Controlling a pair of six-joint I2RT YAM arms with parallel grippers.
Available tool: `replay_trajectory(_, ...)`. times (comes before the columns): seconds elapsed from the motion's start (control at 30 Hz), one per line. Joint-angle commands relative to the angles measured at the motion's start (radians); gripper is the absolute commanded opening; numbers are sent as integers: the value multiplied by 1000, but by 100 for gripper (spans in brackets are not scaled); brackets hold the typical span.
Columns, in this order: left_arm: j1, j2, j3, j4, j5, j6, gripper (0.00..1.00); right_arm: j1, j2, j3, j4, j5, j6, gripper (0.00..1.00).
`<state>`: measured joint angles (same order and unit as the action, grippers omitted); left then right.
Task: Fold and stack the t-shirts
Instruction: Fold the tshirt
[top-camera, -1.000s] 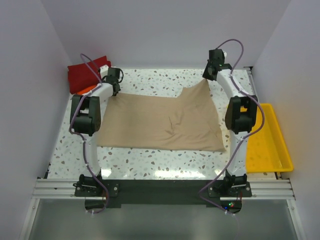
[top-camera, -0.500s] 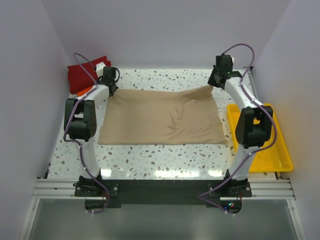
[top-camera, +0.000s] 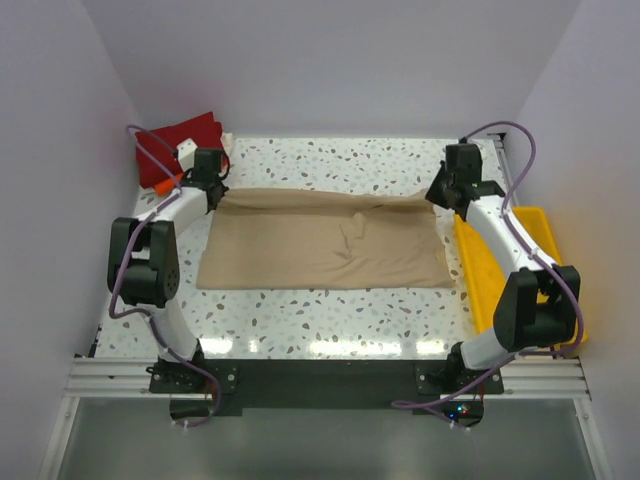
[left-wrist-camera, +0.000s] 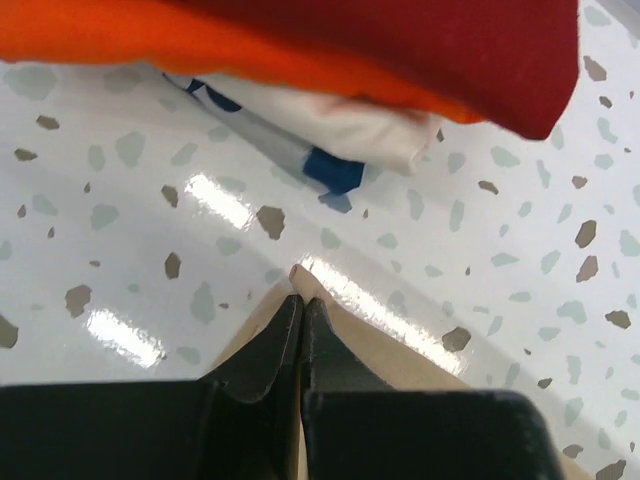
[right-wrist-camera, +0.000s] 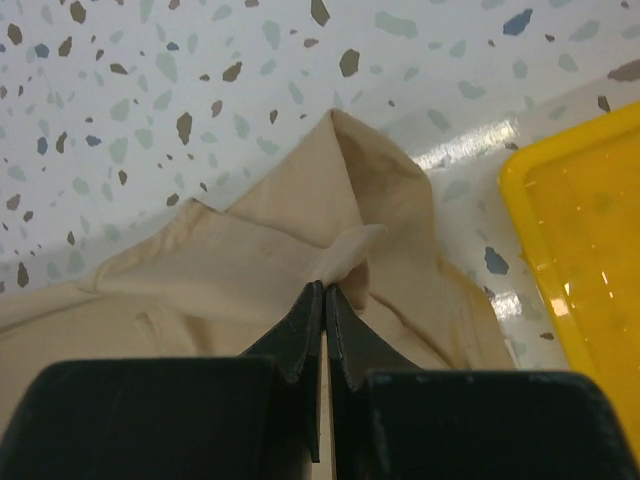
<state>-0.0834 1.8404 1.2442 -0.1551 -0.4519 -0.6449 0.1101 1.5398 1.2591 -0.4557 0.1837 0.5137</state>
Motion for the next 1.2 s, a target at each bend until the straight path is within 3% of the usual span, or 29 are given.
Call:
replay_trajectory(0.0, 13, -102, -61, 28, -24, -68, 0, -4, -104, -90, 31, -24, 71, 0)
replay_trajectory(0.4, 14, -317, -353, 89, 15, -223, 0, -6, -245, -257, -29, -9, 121, 0)
replay_trajectory(0.97, 14, -401, -523, 187, 15, -231, 0, -4, -310, -432, 34, -53, 141, 0)
replay_trajectory(1.07, 14, -414, -551, 207, 9, -228, 0, -4, -323, -463, 57, -82, 140, 6)
replay_trajectory(1.17, 14, -435, -569, 215, 1, -229, 7, -6, -339, -481, 65, -102, 128, 12)
